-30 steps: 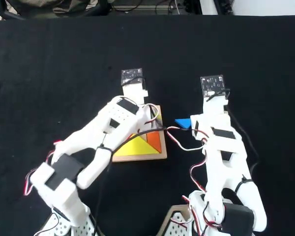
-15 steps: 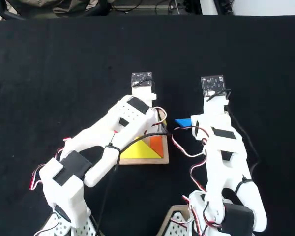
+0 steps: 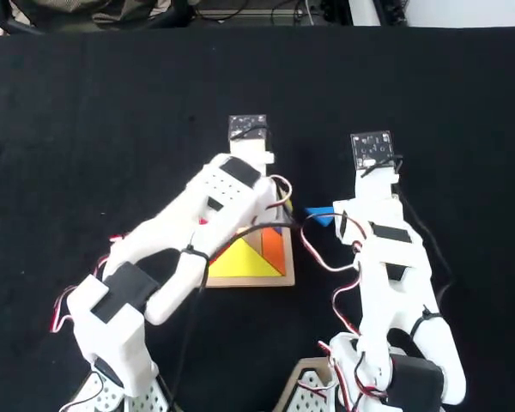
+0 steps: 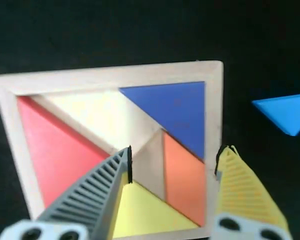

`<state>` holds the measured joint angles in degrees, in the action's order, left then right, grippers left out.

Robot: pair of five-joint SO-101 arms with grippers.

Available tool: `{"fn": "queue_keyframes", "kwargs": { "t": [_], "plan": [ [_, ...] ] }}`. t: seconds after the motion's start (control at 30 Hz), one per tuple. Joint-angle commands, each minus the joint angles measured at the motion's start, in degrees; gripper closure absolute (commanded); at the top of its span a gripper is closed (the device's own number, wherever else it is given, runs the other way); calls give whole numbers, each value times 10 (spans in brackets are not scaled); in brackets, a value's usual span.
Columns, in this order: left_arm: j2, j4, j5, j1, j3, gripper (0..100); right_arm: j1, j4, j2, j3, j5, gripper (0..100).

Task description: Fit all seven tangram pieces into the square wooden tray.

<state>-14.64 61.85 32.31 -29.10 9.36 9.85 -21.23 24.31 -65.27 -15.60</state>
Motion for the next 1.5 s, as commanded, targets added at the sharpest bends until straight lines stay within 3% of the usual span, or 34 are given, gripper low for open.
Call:
{"fn": "queue_keyframes", "kwargs": {
  "t": [0.0, 0.17, 0.3, 0.4, 0.5, 0.63, 0.8, 0.97, 1.3, 1.47],
  "plan": [
    [80, 40, -55, 31, -37, 714, -6, 11, -2, 13, -5, 987],
    [308, 170, -169, 30, -40, 718, -4, 7, 0, 13, -5, 987],
    [488, 194, -249, 115, 22, 716, 24, -3, 2, 17, 0, 986],
    [575, 164, -294, 225, 127, 716, 32, -63, 3, 47, 0, 986],
    [601, 115, -320, 315, 254, 715, 32, -188, 3, 116, 0, 985],
    [593, 12, -324, 378, 414, 718, 31, -352, -1, 195, 29, 985],
    [593, -122, -304, 390, 543, 718, 30, -431, -1, 219, 83, 890],
    [588, -182, -265, 387, 584, 718, 27, -431, -10, 183, 122, 785],
    [588, -202, -258, 361, 617, 718, 41, -389, -73, 170, 120, 783],
    [588, -202, -258, 360, 618, 718, 131, -367, -102, 202, 69, 783]
  ]
}}
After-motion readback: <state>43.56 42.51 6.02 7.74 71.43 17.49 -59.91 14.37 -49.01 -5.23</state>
